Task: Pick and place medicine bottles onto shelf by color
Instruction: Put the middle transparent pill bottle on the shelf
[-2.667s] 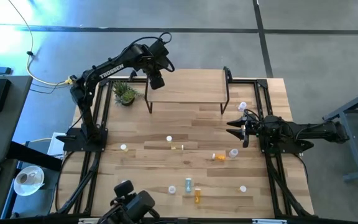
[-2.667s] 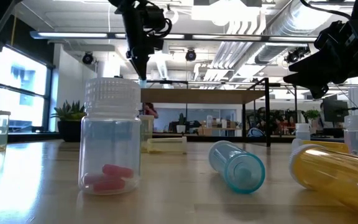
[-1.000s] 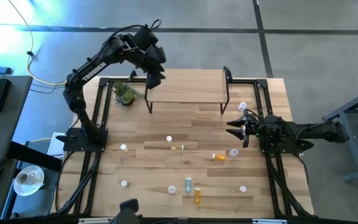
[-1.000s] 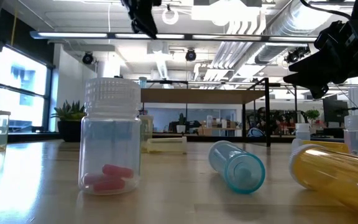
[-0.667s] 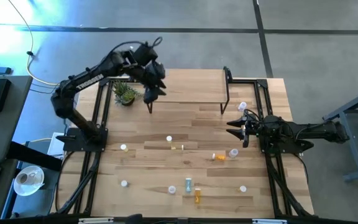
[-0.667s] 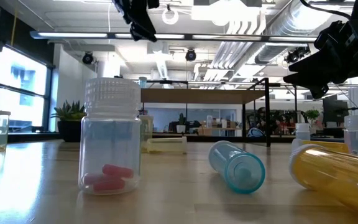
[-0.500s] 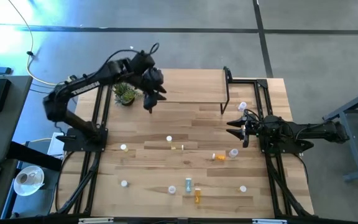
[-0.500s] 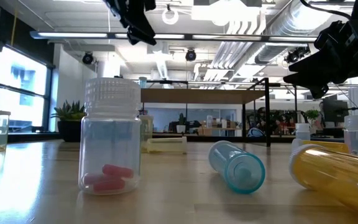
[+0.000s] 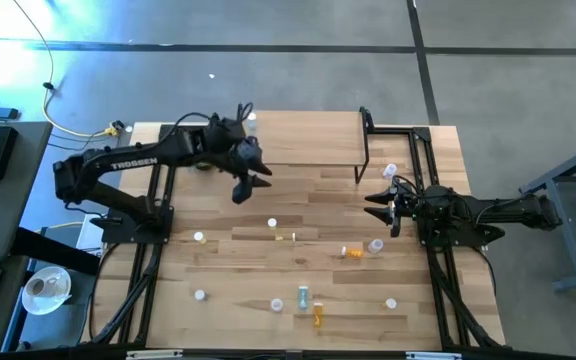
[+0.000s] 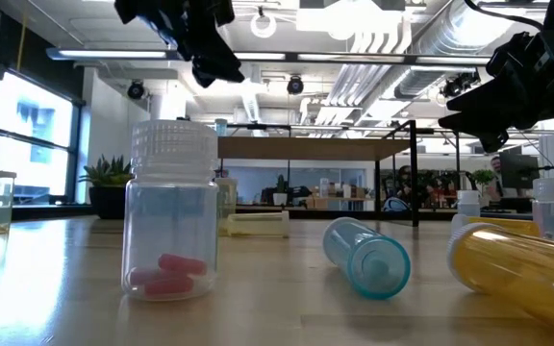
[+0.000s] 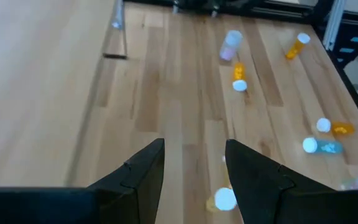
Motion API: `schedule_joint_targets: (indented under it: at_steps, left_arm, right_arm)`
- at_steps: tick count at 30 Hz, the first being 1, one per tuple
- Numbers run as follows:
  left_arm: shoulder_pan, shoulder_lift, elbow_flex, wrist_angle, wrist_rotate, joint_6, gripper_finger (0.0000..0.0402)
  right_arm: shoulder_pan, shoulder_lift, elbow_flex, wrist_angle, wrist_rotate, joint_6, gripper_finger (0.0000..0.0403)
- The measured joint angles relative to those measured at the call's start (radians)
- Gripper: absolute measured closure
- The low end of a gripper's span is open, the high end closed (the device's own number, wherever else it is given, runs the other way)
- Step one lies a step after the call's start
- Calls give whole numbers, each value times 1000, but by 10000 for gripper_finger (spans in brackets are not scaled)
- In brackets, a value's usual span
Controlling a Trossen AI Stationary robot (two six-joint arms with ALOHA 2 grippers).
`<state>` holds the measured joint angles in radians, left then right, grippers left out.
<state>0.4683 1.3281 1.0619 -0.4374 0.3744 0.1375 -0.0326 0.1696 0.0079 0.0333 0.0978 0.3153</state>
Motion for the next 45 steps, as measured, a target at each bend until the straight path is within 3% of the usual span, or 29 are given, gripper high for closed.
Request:
schedule_joint_targets:
  at_steps: [6,12,19,26,35,45]
  left_arm:
    - [-48,-1,-134,184,-3,-61,243]
    - [-66,-7,-229,329,-3,-126,243]
    - [-71,-7,-233,376,-3,-179,243]
    - [-71,-7,-233,421,-3,-191,243]
    - [-69,-7,-233,438,-3,-213,243]
    - [-69,-7,-233,436,-3,-213,243]
  right_arm:
    - [0,0,0,2,1,85,226]
    - [0,0,1,39,66,19,226]
    - [0,0,76,-53,52,-32,219]
    - [0,12,215,-287,51,-80,178]
    - [1,141,398,-430,-3,98,155]
    - [1,380,628,-713,-91,123,155]
